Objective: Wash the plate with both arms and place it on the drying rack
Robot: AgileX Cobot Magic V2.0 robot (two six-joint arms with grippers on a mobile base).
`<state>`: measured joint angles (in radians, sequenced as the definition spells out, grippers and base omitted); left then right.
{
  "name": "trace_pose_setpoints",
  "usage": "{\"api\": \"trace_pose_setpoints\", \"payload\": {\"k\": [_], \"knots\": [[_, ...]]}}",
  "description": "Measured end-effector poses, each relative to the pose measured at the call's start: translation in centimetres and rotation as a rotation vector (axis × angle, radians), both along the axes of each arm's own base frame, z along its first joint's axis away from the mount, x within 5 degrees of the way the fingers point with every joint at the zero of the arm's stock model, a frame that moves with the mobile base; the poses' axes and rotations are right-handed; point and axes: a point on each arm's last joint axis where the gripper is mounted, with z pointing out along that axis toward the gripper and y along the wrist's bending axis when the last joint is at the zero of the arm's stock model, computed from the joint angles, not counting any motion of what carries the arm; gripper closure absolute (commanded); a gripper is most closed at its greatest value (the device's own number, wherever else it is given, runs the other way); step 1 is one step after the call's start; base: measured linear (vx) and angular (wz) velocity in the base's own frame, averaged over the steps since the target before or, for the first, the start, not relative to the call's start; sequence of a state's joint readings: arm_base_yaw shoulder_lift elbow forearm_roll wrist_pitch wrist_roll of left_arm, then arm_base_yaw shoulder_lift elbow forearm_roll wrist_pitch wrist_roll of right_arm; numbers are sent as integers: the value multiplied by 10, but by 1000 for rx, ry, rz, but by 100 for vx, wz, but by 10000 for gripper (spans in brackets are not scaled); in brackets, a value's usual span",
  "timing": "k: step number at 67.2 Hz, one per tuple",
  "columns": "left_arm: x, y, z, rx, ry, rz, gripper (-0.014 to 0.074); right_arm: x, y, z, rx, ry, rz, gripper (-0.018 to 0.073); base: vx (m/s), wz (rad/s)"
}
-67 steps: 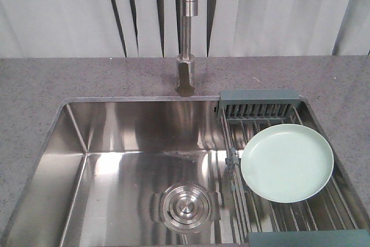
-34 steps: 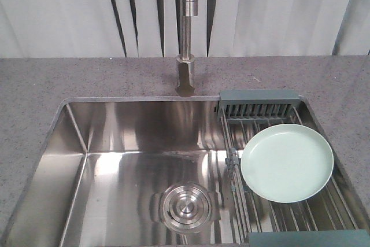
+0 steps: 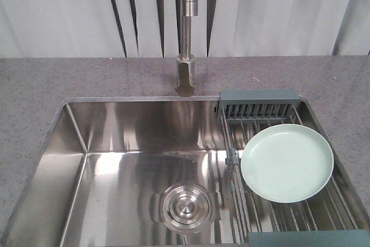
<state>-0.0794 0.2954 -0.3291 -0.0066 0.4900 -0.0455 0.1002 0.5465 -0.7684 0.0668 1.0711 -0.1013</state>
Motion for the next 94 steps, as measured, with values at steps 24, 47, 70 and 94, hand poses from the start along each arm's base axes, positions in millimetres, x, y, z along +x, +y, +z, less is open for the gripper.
{"api": "trace_pose_setpoints", "payload": {"k": [24,47,70,94], "knots": [[-18,6,-52,-7,-210,89,603,0,0,0,0,0,0,258,0,0],[-15,7,-62,-13,-376,91,603,0,0,0,0,0,0,258,0,0],[-15,7,-57,-15,-426,91,603,0,0,0,0,0,0,258,0,0],[-15,7,-57,-15,-426,91,603,0,0,0,0,0,0,258,0,0]]}}
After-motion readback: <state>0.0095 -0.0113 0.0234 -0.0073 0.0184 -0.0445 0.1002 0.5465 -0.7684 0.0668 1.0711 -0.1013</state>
